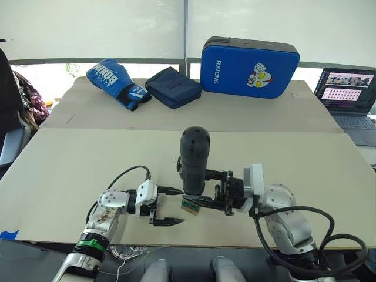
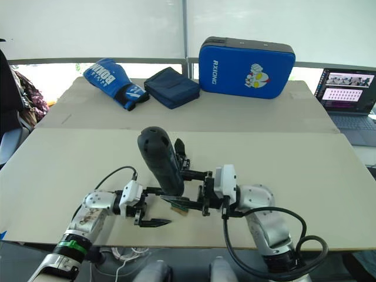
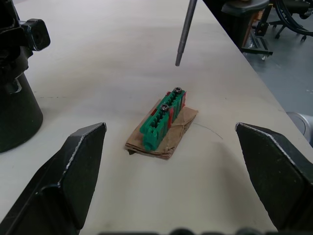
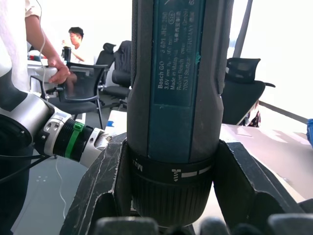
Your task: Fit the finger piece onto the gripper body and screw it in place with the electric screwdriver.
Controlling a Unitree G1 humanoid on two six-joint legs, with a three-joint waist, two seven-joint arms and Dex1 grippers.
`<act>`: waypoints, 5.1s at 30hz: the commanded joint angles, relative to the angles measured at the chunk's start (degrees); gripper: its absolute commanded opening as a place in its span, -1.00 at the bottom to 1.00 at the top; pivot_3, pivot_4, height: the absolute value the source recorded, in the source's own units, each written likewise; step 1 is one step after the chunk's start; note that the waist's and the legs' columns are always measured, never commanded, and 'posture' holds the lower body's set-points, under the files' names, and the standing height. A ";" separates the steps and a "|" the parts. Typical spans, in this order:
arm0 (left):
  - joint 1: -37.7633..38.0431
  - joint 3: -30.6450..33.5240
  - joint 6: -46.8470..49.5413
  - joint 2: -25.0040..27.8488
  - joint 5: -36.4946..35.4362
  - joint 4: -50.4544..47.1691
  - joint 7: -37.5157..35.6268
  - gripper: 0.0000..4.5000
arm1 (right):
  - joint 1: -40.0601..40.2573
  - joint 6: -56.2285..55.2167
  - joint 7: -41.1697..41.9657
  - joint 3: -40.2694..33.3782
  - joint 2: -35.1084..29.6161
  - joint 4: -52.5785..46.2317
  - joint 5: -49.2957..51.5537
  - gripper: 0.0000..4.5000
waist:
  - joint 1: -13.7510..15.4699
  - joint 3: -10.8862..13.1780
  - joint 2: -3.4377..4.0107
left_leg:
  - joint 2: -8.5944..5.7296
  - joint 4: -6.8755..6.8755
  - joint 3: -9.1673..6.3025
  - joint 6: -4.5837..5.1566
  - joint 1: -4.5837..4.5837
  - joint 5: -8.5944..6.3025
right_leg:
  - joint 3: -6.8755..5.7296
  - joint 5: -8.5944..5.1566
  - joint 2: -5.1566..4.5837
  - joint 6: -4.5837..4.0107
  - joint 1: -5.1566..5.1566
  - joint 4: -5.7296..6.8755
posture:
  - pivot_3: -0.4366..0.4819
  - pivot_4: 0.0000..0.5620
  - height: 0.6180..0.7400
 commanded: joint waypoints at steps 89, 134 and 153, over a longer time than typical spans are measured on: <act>1.93 -2.71 3.66 -2.84 0.29 -4.69 5.34 1.00 | -1.91 -1.00 0.83 0.92 -1.85 1.77 1.35 -0.14 | -0.02 -0.02 0.01 | 0.00 0.01 -0.01 0.00 0.04 0.00 | 0.00 0.00 0.00 0.00 0.04 0.00 | -0.05 -0.47 1.00; 0.79 20.78 21.64 8.66 -21.27 -14.98 11.40 1.00 | -19.14 18.35 -12.78 -15.48 -10.55 -2.47 20.17 -0.14 | -0.22 0.01 -0.02 | 0.04 -0.03 -0.04 0.00 -0.11 0.00 | -0.01 0.01 0.01 -0.02 -0.11 -0.03 | -0.05 -0.47 1.00; -0.90 17.30 20.98 6.00 -17.06 -16.32 12.67 1.00 | -30.46 15.33 -11.94 -9.29 -0.66 10.28 10.18 -0.14 | -0.59 0.01 -0.01 | 0.05 -0.10 -0.04 -0.01 -0.19 0.00 | 0.00 0.05 0.00 -0.07 -0.28 -0.01 | -0.05 -0.47 1.00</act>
